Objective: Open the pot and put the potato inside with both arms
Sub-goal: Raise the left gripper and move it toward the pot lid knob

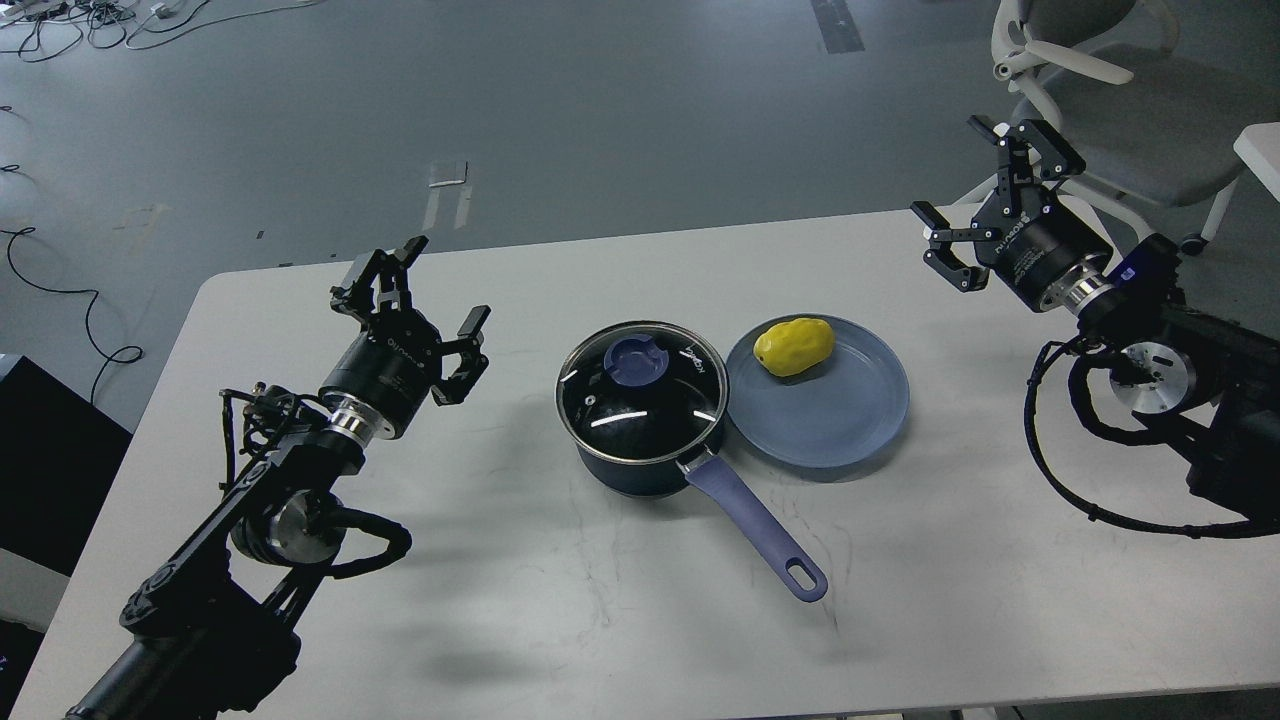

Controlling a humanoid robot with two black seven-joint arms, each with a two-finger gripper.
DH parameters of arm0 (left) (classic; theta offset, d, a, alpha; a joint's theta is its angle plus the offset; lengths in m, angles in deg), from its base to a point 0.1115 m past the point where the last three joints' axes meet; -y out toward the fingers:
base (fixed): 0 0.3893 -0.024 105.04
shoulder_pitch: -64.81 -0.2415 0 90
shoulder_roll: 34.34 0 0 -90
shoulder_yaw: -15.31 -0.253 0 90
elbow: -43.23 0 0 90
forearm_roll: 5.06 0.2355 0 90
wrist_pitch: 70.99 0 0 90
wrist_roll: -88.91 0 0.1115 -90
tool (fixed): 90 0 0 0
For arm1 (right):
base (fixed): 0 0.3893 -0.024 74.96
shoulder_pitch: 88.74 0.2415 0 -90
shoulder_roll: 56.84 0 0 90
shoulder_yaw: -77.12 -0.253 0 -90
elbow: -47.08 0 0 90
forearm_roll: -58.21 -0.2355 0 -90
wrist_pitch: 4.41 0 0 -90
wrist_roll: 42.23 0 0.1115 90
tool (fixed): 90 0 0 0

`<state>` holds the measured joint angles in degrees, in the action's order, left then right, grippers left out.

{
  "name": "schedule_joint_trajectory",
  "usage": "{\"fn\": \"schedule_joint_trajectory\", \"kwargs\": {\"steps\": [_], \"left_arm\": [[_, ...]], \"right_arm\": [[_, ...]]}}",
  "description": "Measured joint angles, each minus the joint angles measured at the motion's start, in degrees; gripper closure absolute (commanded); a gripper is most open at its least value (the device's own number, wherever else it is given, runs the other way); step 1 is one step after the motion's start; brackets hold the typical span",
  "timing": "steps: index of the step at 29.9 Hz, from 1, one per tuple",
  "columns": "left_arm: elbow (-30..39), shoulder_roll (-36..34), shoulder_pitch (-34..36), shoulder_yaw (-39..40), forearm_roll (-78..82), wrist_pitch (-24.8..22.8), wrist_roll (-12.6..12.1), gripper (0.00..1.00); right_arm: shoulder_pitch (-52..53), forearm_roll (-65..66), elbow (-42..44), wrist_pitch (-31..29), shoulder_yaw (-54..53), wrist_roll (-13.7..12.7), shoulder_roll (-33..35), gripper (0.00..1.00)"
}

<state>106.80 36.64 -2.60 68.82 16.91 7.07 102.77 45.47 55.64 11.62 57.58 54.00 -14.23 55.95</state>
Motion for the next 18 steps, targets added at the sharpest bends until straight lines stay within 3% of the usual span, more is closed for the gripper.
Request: {"fn": "schedule_joint_trajectory", "kwargs": {"steps": [9, 18], "left_arm": [[-0.3, -0.4, 0.8, -0.4, 0.0, -0.2, -0.1, 0.02], [-5.6, -1.6, 5.2, -0.9, -0.4, -3.6, 0.0, 0.02]], "right_arm": [[-0.2, -0.1, 0.6, 0.0, -0.1, 0.0, -0.4, 0.00], [-0.2, 0.0, 0.7, 0.0, 0.1, 0.0, -0.1, 0.00]]}}
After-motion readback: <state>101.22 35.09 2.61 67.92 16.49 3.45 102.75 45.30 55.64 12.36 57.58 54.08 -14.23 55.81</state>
